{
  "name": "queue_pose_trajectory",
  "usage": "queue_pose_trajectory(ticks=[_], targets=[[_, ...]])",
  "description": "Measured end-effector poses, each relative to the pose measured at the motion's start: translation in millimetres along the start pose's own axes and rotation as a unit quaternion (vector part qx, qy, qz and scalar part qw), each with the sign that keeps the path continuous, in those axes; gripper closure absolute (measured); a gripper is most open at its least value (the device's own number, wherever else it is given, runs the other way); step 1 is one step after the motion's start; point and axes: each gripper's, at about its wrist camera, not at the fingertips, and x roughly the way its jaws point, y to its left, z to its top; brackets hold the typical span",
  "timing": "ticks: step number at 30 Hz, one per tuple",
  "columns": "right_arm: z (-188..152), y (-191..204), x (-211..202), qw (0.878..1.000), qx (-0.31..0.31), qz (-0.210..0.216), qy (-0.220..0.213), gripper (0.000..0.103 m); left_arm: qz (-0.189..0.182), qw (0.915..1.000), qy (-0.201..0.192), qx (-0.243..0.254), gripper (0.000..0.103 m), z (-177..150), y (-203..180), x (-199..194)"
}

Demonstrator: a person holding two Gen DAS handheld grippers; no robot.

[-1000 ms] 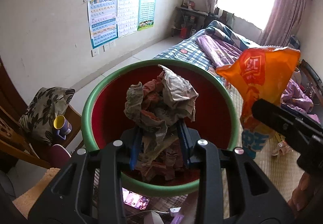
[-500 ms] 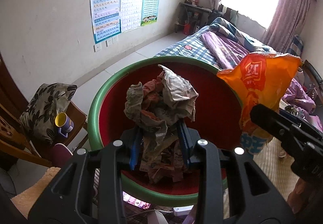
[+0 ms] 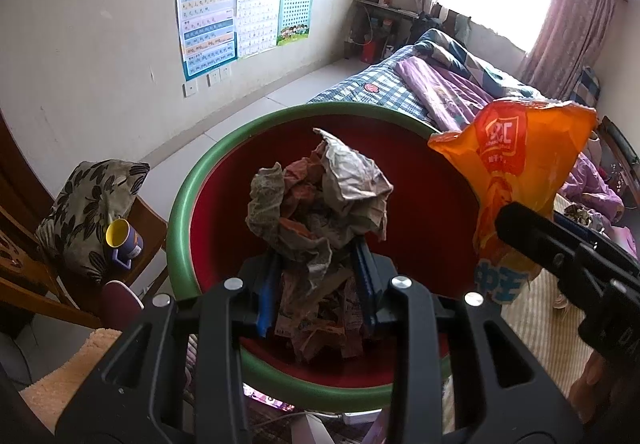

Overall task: Collect trash
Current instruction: 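Open left tool over bin releasing crumpled paper while right tool releases orange bag, then grasp white Pocky box with left tool while right tool grasps yellow wrapper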

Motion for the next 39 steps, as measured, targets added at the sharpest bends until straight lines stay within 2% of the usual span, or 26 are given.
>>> queue_pose_trajectory(ticks=[17, 18, 20, 23, 29, 35, 39], targets=[[-1, 0, 4, 1.0, 0.001, 0.002, 0.002, 0.051, 0.005, 1.0, 0.004, -0.001, 0.07, 0, 3, 4], [-1, -1, 4, 1.0, 0.002, 0.004, 0.0, 0.05, 0.008, 1.0, 0.003, -0.003, 0.068, 0, 4, 4], [-1, -1, 3, 1.0, 0.004, 0.007, -0.003, 0.05, 0.01, 0.9999, -0.003, -0.009, 0.056, 0, 7, 4], [-1, -2, 3, 1.0, 0.005, 0.007, -0.005, 0.046, 0.014, 0.9998, -0.012, -0.011, 0.044, -1, 7, 2], [-2, -4, -3, 1.0, 0.008, 0.005, -0.009, 0.046, 0.007, 0.9997, -0.014, -0.017, 0.044, -2, 6, -2], [-12, -17, -36, 1.0, 0.011, -0.008, -0.014, 0.046, 0.017, 0.9995, -0.021, -0.018, 0.044, -12, 3, -8], [-31, -45, -77, 0.999, 0.021, -0.04, -0.013, 0.046, 0.037, 0.9987, -0.028, -0.019, 0.044, -22, -4, -13]])
